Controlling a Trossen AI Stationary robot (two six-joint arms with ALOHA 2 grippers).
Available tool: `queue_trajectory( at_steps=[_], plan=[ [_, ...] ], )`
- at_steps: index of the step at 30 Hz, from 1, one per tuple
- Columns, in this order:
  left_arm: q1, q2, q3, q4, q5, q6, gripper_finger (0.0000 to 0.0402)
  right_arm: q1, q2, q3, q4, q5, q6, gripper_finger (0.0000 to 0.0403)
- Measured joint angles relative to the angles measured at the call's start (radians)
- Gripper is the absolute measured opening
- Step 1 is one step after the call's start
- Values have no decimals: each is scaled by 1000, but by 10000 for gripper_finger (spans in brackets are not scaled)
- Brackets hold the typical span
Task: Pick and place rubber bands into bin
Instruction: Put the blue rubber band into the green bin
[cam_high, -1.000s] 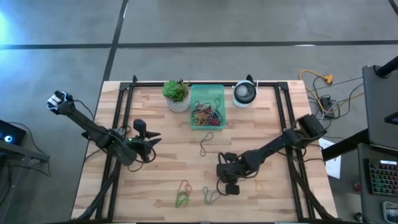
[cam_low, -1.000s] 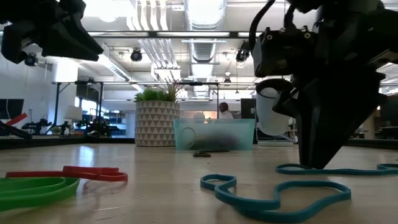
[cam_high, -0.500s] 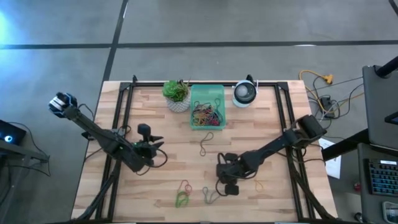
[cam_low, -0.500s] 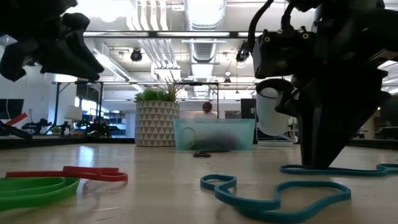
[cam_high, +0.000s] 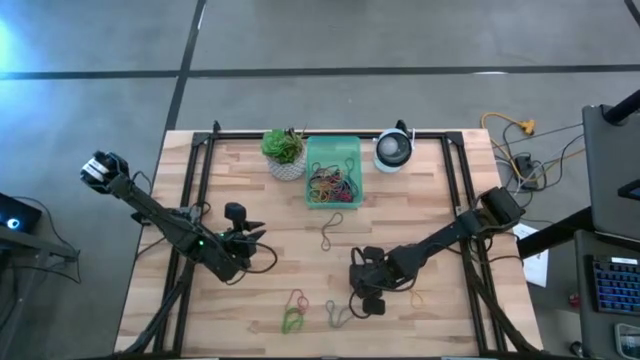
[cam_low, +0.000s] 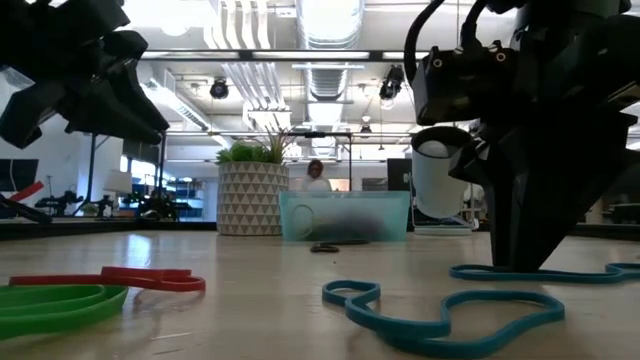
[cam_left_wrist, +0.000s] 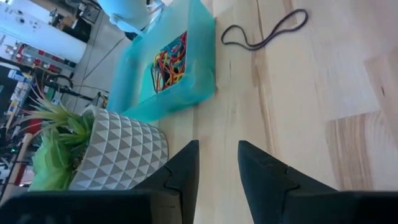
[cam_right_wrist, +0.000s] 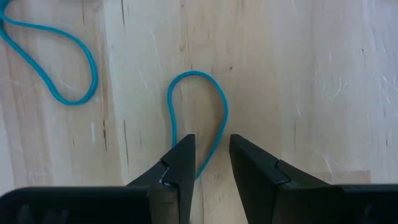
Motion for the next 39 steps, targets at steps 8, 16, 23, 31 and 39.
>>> queue_trajectory(
  at_steps=[8,16,23,31,39],
  plan=[
    [0,-1,0,6,0,-26,96,12,0,-1,1,31,50,78],
    [0,-1,1,24,10,-28,96,23,1,-1,-1,86,88,55],
    [0,-1,1,24,28,-28,96,30,3,-1,1,153,88,14],
    [0,-1,1,23,29,-27,96,41,13,47,-30,282,6,8],
    [0,-1,1,23,30,-27,96,29,22,181,-142,467,-92,8]
  ],
)
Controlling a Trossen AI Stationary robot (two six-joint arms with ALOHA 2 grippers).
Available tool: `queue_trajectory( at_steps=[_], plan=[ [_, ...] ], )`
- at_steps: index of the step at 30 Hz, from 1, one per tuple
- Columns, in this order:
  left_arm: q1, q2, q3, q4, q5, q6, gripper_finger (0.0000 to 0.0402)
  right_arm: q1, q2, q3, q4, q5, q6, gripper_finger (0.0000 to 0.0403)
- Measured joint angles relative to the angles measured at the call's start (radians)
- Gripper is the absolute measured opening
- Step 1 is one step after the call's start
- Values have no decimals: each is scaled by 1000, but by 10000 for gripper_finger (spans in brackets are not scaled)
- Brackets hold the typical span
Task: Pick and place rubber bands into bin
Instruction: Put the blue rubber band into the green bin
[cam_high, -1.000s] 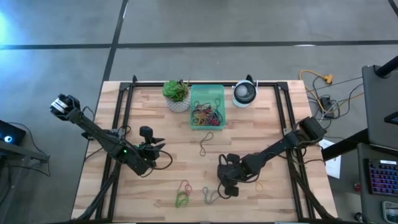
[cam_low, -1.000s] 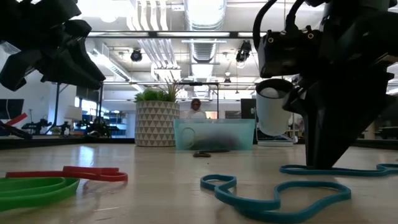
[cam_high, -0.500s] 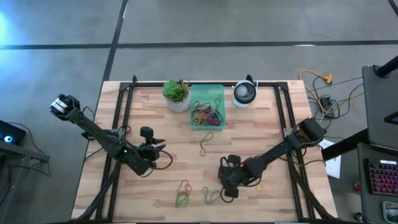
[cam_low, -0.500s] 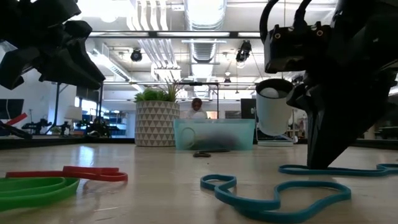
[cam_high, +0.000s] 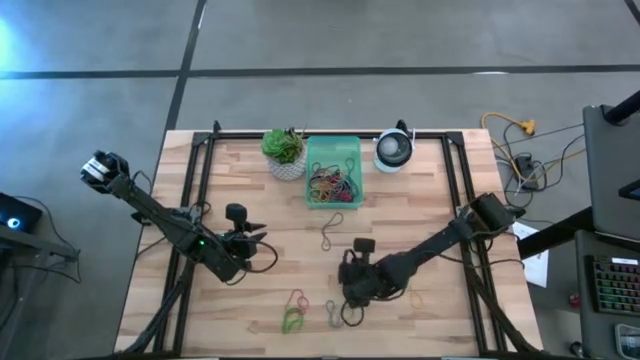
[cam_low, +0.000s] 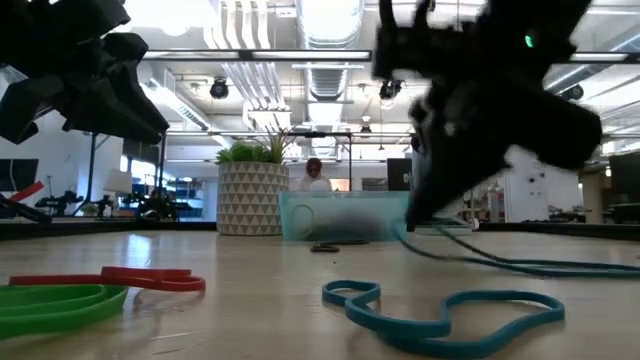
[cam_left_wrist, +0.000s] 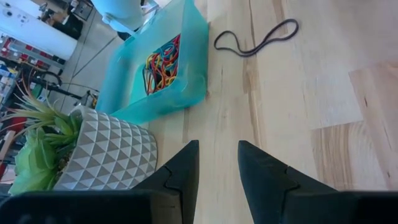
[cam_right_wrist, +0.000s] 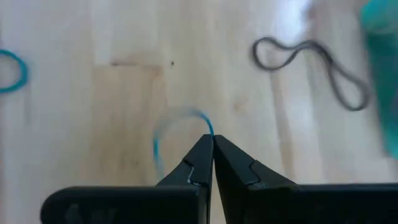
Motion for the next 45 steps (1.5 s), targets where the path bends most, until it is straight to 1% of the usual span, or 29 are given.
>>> queue_trajectory(
  at_steps=[4,10,14,18,22,26,31,37,45],
  plan=[
    [0,0,0,0,0,1,96,3,-1,66,-96,56,-32,8],
    [0,0,0,0,0,0,96,-9,-4,161,-173,199,-121,8],
    [0,0,0,0,0,-29,96,-24,-6,225,-212,264,-180,8],
    [0,0,0,0,1,-51,96,-55,-8,273,-216,366,-256,8],
    [0,0,0,8,17,-75,96,-98,-17,312,-215,409,-323,8],
    [0,0,0,19,17,-77,96,-166,-21,347,-216,440,-391,8],
    [0,0,1,49,35,-78,96,-270,-22,393,-216,443,-467,9],
    [0,0,1,61,89,-79,96,-419,-22,436,-214,437,-508,9],
    [0,0,1,61,104,-78,96,-595,-22,446,-210,331,-507,9]
  ],
)
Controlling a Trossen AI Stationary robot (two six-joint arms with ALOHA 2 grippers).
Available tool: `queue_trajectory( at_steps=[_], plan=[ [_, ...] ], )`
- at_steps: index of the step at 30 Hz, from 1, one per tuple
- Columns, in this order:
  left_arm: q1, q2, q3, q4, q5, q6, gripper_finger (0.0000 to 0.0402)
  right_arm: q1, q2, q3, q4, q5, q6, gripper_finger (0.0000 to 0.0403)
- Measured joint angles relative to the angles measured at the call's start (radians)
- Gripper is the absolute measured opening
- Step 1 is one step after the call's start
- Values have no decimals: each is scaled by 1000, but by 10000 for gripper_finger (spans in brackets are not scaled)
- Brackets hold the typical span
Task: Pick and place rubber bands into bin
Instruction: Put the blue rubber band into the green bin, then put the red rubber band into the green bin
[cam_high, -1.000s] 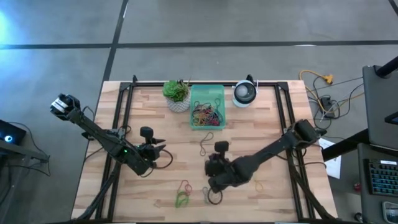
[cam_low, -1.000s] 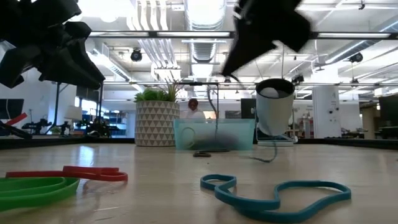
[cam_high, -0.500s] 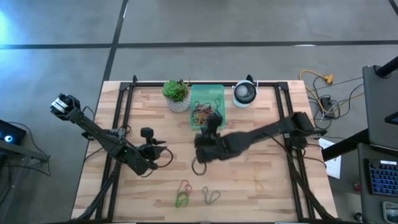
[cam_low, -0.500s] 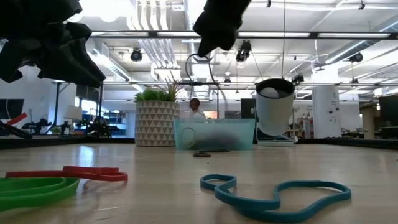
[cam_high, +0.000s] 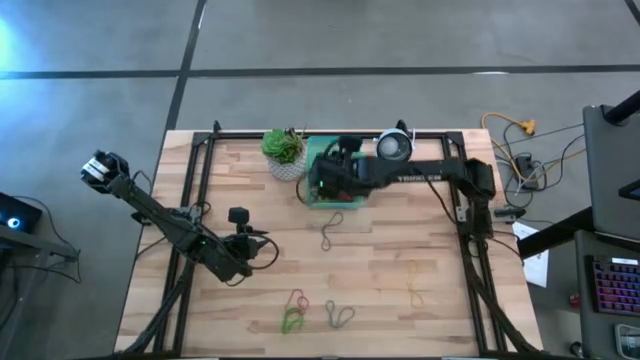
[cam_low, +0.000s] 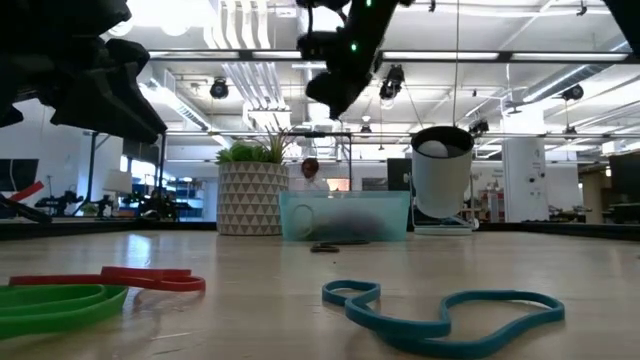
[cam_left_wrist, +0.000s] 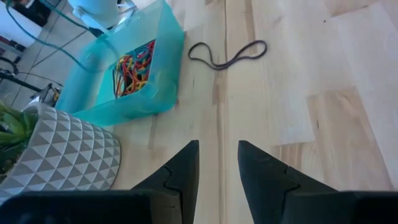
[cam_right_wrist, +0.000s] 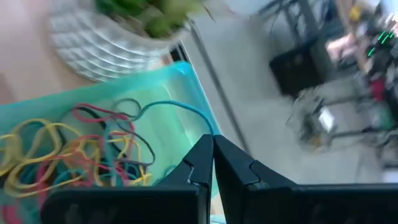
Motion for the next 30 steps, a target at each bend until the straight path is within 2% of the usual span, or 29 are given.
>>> queue_trajectory(
  at_steps=[10,13,19,22,25,30],
  plan=[
    [0,0,0,0,0,0,96,-163,0,-49,6,-370,132,15],
    [0,0,0,0,0,0,96,-173,0,-62,13,-443,132,40],
    [0,0,0,0,10,-12,96,-166,-2,-63,6,-472,132,115],
    [0,0,0,21,97,-23,96,-151,-11,-63,-39,-565,116,143],
    [0,1,0,94,261,11,96,-115,-28,-63,-109,-627,116,159],
    [0,1,0,279,507,87,96,-6,-54,-65,-196,-656,132,167]
  ],
)
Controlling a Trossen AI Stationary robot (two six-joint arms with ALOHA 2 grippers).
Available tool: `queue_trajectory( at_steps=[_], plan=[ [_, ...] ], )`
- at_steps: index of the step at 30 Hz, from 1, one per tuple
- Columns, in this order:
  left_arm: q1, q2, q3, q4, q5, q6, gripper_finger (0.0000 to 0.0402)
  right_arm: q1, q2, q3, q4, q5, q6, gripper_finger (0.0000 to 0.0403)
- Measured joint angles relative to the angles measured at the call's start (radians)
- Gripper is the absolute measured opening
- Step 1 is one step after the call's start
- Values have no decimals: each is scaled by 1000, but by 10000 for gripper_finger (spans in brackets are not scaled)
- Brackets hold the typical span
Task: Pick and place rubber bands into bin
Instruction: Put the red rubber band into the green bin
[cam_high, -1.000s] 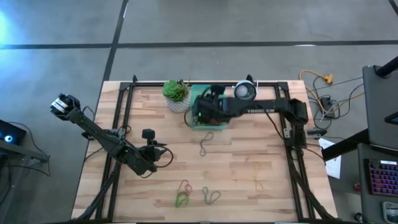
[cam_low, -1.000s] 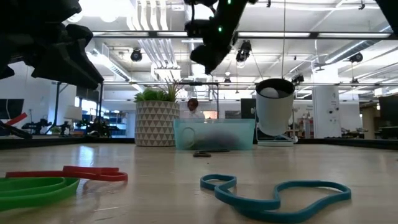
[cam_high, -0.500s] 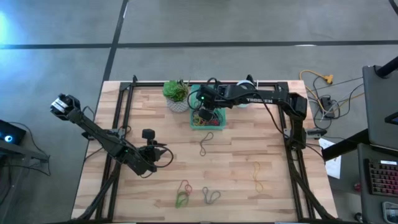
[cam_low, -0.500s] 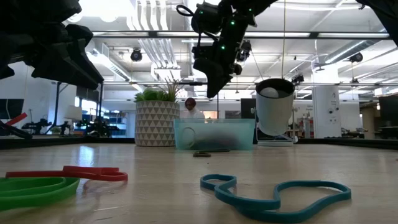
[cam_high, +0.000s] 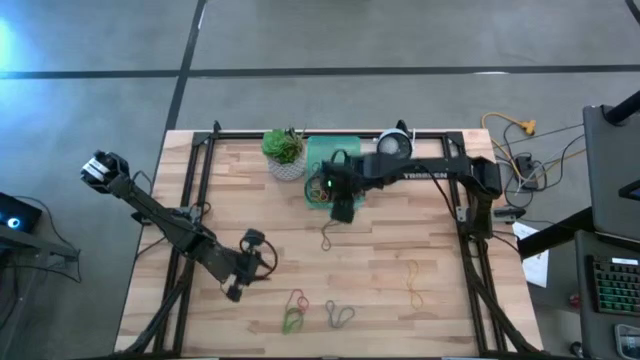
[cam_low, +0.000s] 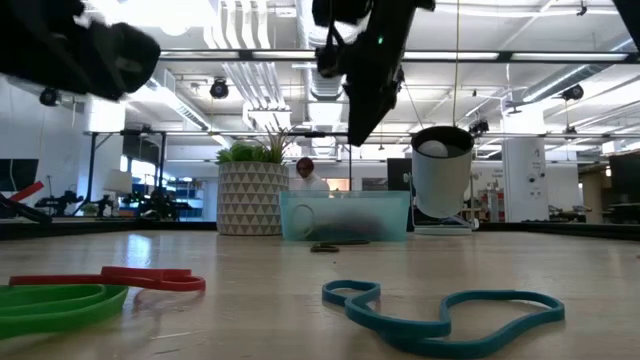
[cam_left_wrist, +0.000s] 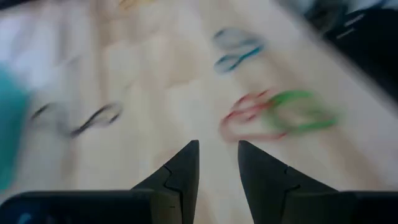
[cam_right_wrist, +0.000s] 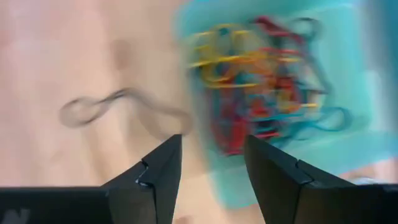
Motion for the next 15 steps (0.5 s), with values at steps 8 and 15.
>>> queue_trajectory(
  at_steps=[8,15],
  plan=[
    [2,120,0,125,99,80,96,275,-7,-8,-38,-27,75,154],
    [1,324,34,191,175,74,96,510,-7,-19,-32,58,212,138]
  ],
)
